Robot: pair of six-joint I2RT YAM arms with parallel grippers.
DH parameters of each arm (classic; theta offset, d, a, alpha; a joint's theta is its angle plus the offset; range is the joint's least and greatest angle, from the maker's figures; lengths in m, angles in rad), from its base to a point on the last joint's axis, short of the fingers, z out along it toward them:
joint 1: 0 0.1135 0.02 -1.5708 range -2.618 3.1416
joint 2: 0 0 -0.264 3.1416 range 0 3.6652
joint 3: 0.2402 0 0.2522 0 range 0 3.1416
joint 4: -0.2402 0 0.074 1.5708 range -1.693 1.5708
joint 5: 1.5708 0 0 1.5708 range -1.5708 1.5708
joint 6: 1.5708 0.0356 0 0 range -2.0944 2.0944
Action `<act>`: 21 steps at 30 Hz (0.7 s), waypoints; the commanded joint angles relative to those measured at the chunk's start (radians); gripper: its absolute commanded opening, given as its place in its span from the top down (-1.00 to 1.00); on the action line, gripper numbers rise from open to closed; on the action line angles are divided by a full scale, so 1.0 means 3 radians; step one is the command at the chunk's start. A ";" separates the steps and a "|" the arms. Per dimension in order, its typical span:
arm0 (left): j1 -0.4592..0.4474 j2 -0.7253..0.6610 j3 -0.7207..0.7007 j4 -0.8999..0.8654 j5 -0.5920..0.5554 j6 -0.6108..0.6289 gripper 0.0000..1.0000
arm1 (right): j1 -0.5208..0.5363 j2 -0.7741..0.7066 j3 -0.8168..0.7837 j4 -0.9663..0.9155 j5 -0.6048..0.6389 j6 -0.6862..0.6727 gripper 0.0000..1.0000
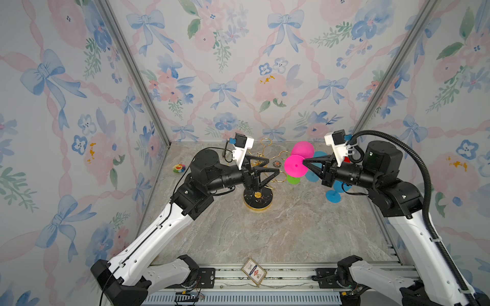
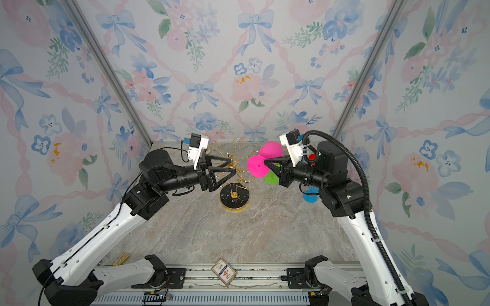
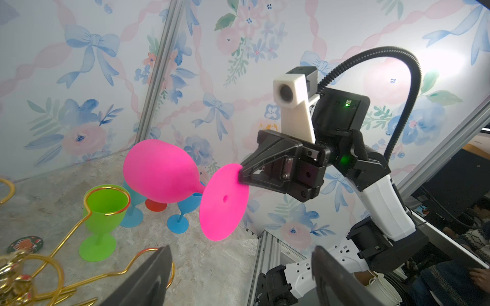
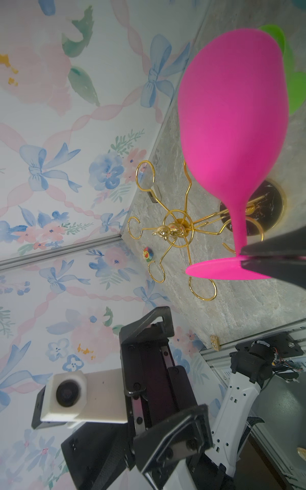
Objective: Take the wine glass off the wine glass rack
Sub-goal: Pick up the wine glass from the wine glass rack.
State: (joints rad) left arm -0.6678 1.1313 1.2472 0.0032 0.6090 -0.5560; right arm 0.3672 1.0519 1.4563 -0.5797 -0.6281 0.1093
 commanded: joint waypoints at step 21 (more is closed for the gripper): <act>-0.0346 0.0294 -0.0065 0.0675 0.0450 -0.0407 -0.11 | 0.0181 -0.0489 -0.0285 0.0174 -0.0169 -0.0121 1.00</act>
State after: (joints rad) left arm -0.7666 1.2171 1.2411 0.1364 0.7013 -0.6418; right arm 0.4088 0.9260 1.3800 -0.5640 -0.6586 0.0738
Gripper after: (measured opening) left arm 0.562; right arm 0.046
